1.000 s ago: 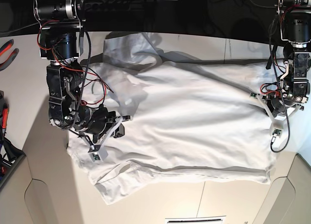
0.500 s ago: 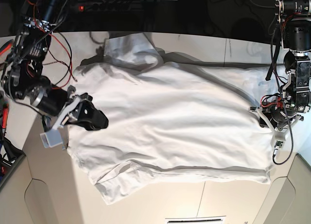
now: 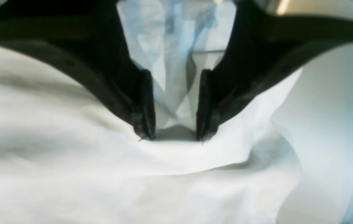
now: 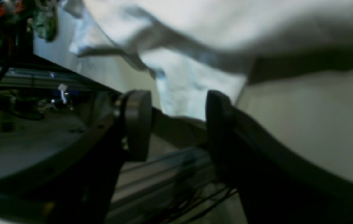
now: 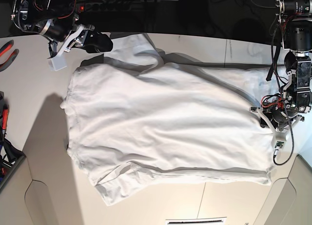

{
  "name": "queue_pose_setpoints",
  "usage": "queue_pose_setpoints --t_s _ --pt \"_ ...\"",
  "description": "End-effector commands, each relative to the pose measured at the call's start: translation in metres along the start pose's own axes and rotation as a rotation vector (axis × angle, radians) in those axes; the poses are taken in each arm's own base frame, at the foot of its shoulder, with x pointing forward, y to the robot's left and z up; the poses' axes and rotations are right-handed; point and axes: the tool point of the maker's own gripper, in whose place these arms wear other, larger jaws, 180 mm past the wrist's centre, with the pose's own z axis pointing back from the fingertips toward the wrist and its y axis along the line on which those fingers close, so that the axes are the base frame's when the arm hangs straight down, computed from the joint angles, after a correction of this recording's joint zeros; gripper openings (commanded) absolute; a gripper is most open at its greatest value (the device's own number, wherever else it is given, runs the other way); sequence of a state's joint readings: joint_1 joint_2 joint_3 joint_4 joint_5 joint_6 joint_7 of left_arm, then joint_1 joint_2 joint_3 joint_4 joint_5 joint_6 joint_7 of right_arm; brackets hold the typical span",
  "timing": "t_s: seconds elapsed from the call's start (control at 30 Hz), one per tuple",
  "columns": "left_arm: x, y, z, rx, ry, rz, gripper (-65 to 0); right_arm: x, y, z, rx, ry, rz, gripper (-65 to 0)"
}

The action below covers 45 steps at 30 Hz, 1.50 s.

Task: Layout the t-shirt on the table in an organized manner, then fold the t-shirt properly
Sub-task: 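Pull the collar corner with the right gripper away from the shirt body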

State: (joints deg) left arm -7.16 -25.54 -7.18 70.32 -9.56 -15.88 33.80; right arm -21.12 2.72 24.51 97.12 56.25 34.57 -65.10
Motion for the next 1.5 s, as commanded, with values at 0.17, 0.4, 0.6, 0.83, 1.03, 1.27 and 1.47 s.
queue_pose_setpoints --t_s 0.17,0.4,0.6,0.83,1.03,1.27,1.47 --pt "0.019 0.011 0.003 0.020 -0.050 -0.006 -38.8 -0.004 -0.021 -0.014 0.025 -0.044 -0.137 -35.4" --pt "0.020 0.011 0.003 0.020 -0.051 -0.005 -38.8 -0.008 -0.036 -0.033 0.044 -0.021 -0.227 -35.5" --pt "0.019 0.011 0.003 0.020 -0.050 -0.006 -38.8 0.004 -0.035 -0.039 0.055 -0.030 -0.222 -65.0" --pt "0.019 0.011 0.003 0.021 -0.046 -0.006 -38.8 0.002 -0.026 -0.038 0.088 0.006 -0.208 -65.0" --pt "0.014 0.011 0.003 0.021 -0.024 -0.006 -38.8 0.008 -0.006 -0.018 0.075 -0.012 -0.094 -65.0" --pt "0.013 0.011 0.003 0.021 -0.022 -0.006 -38.9 0.020 0.024 0.022 -0.016 -0.048 0.126 -65.0" --pt "0.013 0.011 0.003 0.021 -0.022 -0.006 -38.8 0.004 0.045 0.037 -0.029 0.018 0.203 -65.0"
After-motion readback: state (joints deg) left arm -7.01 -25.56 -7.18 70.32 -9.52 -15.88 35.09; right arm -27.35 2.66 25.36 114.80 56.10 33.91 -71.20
